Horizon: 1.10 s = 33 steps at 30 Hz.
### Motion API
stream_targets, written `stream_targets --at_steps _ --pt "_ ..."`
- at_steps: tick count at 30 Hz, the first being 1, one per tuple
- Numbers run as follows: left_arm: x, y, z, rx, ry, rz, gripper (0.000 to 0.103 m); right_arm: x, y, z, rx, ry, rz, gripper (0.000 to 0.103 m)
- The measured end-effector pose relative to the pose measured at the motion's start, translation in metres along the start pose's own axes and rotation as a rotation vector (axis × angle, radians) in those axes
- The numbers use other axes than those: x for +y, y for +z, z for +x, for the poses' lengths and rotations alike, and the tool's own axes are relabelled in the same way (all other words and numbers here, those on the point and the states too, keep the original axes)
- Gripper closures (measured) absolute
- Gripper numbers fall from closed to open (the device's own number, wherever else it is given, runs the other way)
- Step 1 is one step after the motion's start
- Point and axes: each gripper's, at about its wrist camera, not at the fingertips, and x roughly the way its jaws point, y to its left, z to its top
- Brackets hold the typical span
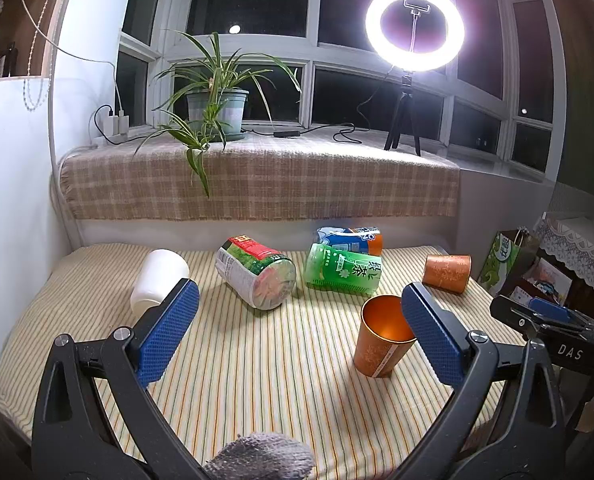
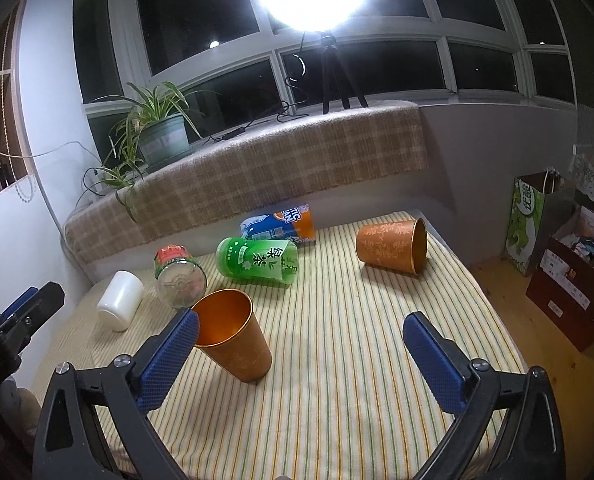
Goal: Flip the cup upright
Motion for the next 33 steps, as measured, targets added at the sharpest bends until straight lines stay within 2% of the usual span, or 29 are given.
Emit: stream_targets --at_steps 33 --pt "0.0013 0.0004 0.0002 0.001 0.000 0.000 0.000 -0.0009 -0.0051 0.0069 0.025 -0.008 0.006 0.000"
